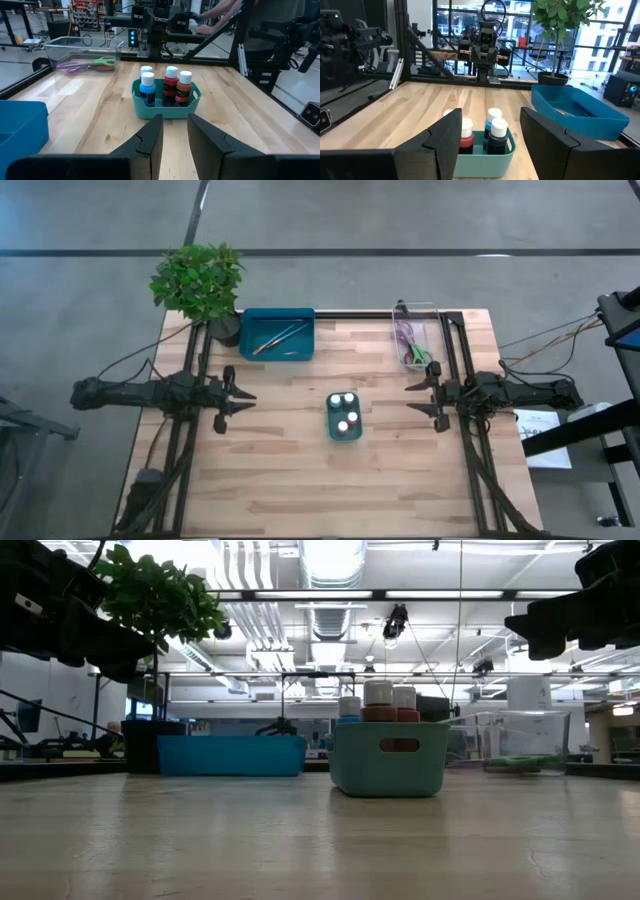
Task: Pick & Place Paint Supplies
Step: Return to Home Position
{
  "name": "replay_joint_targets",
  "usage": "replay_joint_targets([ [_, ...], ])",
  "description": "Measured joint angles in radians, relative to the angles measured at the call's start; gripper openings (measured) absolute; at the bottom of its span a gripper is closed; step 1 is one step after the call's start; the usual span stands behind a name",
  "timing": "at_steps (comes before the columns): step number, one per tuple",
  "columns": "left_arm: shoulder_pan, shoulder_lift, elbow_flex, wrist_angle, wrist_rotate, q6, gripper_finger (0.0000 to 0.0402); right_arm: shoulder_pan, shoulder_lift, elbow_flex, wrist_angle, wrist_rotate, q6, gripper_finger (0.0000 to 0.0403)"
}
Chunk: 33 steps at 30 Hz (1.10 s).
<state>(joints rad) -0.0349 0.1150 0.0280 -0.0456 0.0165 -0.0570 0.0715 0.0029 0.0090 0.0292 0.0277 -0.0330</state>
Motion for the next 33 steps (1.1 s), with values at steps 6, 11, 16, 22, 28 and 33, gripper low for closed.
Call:
replay_joint_targets([
  [6, 0.0, 0.0, 0.0, 0.0, 0.0, 0.0, 0.0098, 0.0, 0.0, 0.0, 0.0, 0.0, 0.012, 0.0199],
  [11, 0.0, 0.0, 0.0, 0.0, 0.0, 0.0, 0.0098, 0.0, 0.0, 0.0, 0.0, 0.0, 0.0, 0.0199],
  [16, 0.0, 0.0, 0.0, 0.0, 0.0, 0.0, 0.0098, 0.0, 0.0, 0.0, 0.0, 0.0, 0.012, 0.0199],
  [22, 0.0, 0.0, 0.0, 0.0, 0.0, 0.0, 0.0098, 0.0, 0.0, 0.0, 0.0, 0.0, 0.001, 0.0199],
  [28, 0.0, 0.0, 0.0, 0.0, 0.0, 0.0, 0.0098, 0.0, 0.0, 0.0, 0.0, 0.0, 0.011, 0.0199],
  [33, 0.0, 0.0, 0.0, 0.0, 0.0, 0.0, 0.0098, 0.0, 0.0, 0.0, 0.0, 0.0, 0.004, 0.0199],
])
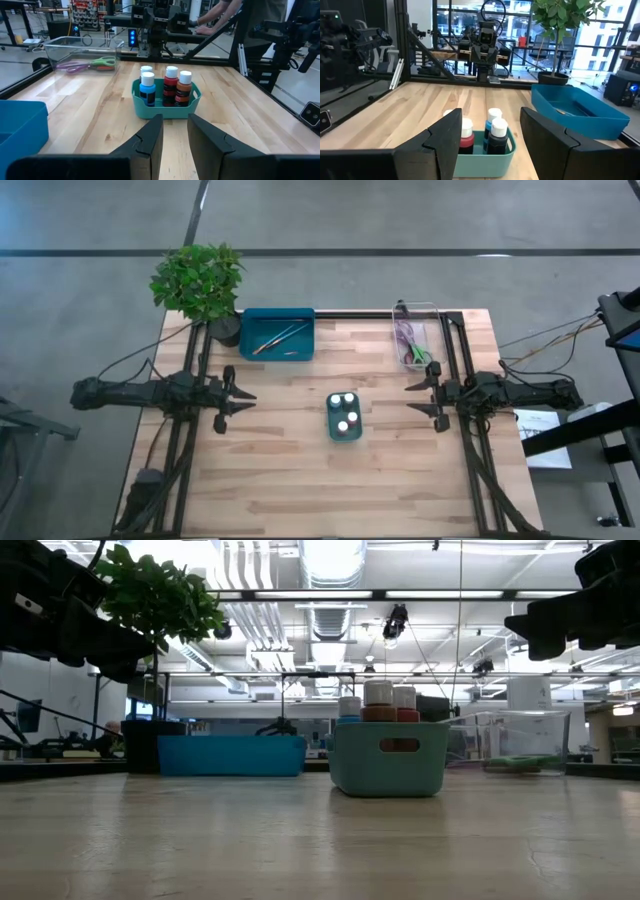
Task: Pick & Place Paint Supplies
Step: Return to Home Position
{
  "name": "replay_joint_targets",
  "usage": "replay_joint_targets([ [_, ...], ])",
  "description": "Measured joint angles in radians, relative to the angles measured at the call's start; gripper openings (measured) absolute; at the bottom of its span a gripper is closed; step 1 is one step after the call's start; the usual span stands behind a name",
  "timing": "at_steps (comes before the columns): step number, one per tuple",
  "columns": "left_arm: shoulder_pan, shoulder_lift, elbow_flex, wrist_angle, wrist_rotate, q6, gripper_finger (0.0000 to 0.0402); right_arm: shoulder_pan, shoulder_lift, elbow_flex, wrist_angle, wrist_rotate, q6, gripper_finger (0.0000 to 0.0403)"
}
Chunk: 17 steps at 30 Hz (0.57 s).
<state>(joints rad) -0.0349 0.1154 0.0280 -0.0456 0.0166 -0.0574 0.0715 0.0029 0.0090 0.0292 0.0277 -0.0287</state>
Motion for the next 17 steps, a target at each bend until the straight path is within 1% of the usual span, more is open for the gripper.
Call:
replay_joint_targets([
  [17, 0.0, 0.0, 0.0, 0.0, 0.0, 0.0, 0.0098, 0.0, 0.001, 0.0, 0.0, 0.0, -0.005, 0.0199],
])
